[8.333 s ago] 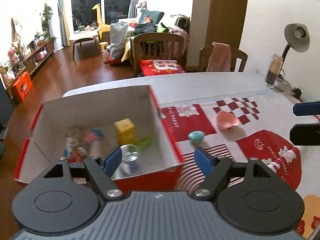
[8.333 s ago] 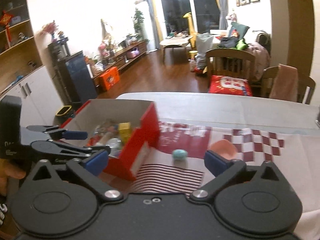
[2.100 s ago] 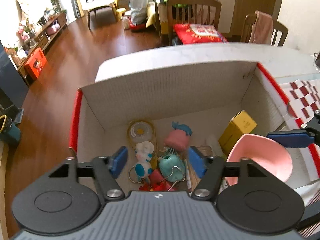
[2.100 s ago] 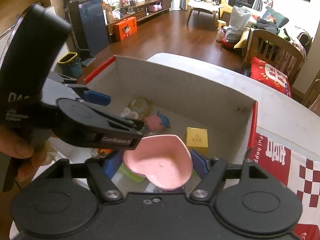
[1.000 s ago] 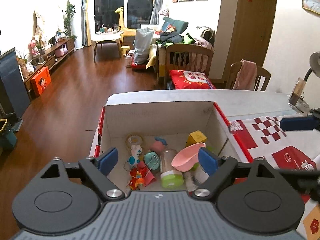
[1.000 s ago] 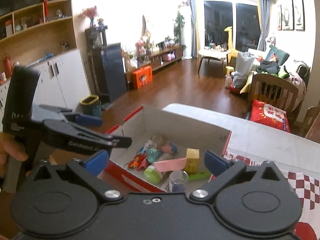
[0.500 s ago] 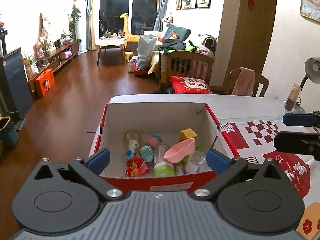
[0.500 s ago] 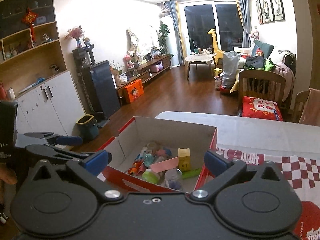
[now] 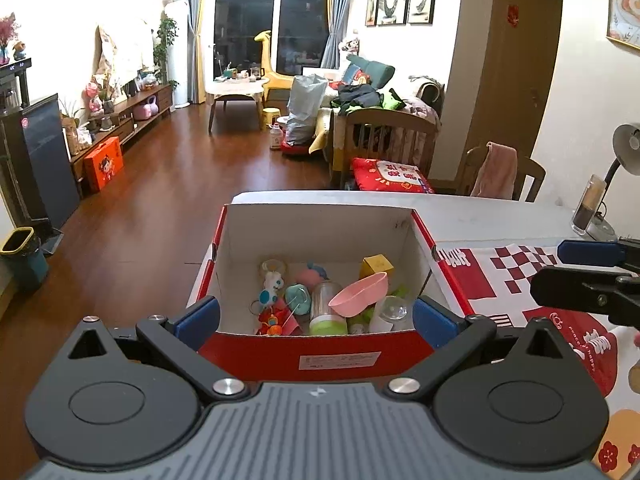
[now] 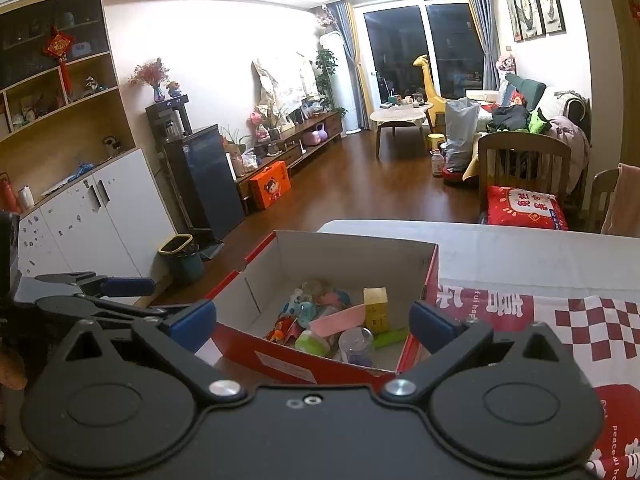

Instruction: Organize rigid objects

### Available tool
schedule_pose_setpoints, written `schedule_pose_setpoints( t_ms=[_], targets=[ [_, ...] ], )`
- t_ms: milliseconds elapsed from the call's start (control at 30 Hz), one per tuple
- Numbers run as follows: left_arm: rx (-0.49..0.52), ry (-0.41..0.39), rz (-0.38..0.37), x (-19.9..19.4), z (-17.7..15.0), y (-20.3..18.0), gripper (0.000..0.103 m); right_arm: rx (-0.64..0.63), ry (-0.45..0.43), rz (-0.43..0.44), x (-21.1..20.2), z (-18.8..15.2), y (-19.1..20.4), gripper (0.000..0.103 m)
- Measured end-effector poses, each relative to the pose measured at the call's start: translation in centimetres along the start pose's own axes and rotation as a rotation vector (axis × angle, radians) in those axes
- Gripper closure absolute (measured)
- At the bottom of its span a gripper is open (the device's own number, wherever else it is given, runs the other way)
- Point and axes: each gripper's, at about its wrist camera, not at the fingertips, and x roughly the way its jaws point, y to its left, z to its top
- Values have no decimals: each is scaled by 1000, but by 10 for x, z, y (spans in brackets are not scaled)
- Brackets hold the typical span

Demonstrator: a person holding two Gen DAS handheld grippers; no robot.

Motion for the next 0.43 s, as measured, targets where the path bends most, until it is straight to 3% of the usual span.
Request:
schedule_pose_setpoints(
  t_ms=[433],
  targets=[
    [-2,7,20,2,-2,-2,0,32,15,-15,2,-11,-6,0]
  ],
)
